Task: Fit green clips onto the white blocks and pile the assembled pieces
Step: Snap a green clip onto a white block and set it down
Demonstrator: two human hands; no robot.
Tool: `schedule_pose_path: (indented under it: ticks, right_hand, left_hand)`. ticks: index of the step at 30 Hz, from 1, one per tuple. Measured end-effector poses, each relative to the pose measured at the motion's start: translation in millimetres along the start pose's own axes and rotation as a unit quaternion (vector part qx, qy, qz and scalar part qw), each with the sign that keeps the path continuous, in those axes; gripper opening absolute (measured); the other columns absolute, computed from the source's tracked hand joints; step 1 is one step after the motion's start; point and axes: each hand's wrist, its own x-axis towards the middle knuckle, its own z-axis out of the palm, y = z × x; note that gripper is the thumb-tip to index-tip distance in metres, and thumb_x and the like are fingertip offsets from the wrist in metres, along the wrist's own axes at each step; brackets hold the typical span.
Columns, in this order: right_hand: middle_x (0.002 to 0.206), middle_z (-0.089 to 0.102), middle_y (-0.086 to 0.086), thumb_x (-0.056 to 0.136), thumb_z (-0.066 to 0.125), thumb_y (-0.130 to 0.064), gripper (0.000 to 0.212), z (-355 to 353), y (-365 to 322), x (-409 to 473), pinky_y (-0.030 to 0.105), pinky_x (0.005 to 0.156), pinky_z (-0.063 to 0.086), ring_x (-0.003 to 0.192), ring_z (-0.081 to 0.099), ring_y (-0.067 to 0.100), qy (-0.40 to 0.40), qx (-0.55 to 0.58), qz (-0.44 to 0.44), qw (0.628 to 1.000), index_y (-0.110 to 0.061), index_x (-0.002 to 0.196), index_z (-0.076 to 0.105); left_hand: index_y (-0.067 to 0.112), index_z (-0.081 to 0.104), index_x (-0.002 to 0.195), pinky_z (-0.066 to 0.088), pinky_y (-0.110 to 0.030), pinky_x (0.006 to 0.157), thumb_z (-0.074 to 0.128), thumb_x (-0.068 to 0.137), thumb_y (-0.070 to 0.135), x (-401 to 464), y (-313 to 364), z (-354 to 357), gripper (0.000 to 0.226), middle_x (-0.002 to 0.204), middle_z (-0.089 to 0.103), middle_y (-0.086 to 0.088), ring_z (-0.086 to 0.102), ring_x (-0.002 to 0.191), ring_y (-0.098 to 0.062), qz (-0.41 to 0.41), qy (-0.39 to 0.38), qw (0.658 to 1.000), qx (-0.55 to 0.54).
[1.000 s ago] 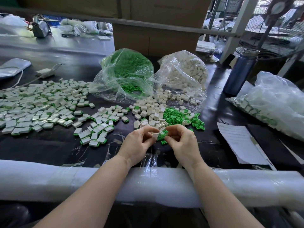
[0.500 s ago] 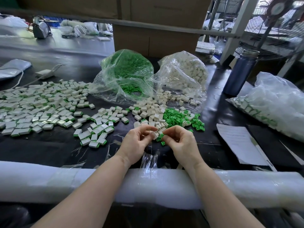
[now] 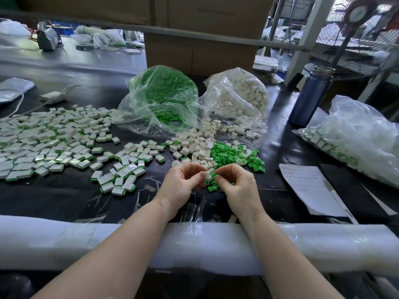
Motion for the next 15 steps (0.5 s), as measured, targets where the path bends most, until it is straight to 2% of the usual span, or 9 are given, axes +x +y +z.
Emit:
schedule_pose_path:
  ticks: [7, 15]
  right_hand:
    - [0.07, 0.065, -0.005, 0.081, 0.067, -0.001, 0.012, -0.5, -6.1, -2.3, 0.011, 0.062, 0.047, 0.062, 0.058, -0.002, -0.014, 0.017, 0.011, 1.0, -0.012, 0.076, 0.066]
    - [0.068, 0.067, -0.001, 0.078, 0.071, -0.004, 0.016, -0.7, -5.0, -3.3, 0.016, 0.06, 0.05, 0.061, 0.06, 0.003, -0.017, 0.023, 0.031, 0.999, -0.017, 0.071, 0.066]
  left_hand:
    - [0.005, 0.064, 0.091, 0.053, -0.018, 0.062, 0.062, 0.085, 0.005, -3.5, -3.1, -4.0, 0.007, 0.078, 0.068, -0.008, 0.066, 0.066, -0.009, -0.009, -0.013, 1.0, -0.027]
    - [0.005, 0.064, 0.09, 0.051, -0.016, 0.062, 0.061, 0.086, 0.005, -3.9, -4.9, -4.6, 0.006, 0.077, 0.068, -0.007, 0.066, 0.067, -0.009, -0.007, -0.006, 1.0, -0.016]
